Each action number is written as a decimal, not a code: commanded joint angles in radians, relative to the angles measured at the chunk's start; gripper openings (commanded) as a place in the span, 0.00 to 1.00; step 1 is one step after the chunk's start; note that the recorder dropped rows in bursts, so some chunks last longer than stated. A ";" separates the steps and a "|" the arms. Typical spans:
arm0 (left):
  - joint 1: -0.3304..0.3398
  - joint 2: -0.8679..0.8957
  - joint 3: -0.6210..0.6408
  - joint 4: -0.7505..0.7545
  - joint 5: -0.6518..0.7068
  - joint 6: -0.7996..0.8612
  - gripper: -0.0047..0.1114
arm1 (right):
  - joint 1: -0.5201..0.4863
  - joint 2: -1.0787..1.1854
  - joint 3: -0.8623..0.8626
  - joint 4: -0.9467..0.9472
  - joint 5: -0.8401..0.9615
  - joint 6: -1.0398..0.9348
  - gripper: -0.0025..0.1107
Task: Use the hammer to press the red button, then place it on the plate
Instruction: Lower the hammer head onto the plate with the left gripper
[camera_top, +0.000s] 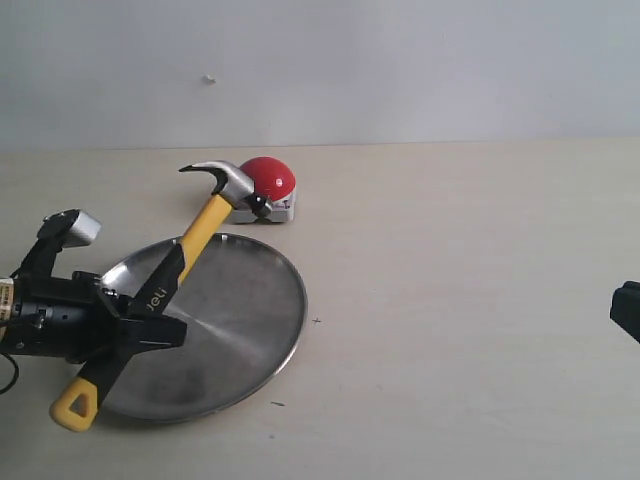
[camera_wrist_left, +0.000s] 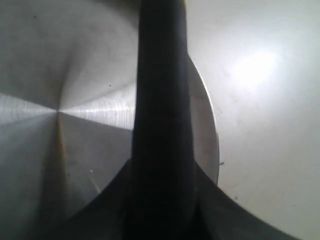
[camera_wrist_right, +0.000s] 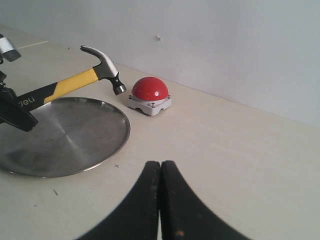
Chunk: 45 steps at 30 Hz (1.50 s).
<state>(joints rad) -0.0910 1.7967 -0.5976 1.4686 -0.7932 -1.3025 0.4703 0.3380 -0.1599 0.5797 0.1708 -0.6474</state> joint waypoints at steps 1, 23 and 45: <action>-0.001 0.004 -0.018 -0.014 -0.066 -0.029 0.04 | -0.001 -0.004 0.004 -0.002 -0.001 -0.009 0.02; -0.001 0.080 -0.031 -0.044 0.027 -0.090 0.04 | -0.001 -0.004 0.004 -0.002 -0.001 -0.009 0.02; -0.001 0.117 -0.054 -0.060 0.062 -0.105 0.04 | -0.001 -0.004 0.004 -0.002 -0.001 -0.009 0.02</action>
<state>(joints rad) -0.0910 1.9211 -0.6396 1.4432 -0.6904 -1.4120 0.4703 0.3380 -0.1599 0.5797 0.1708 -0.6474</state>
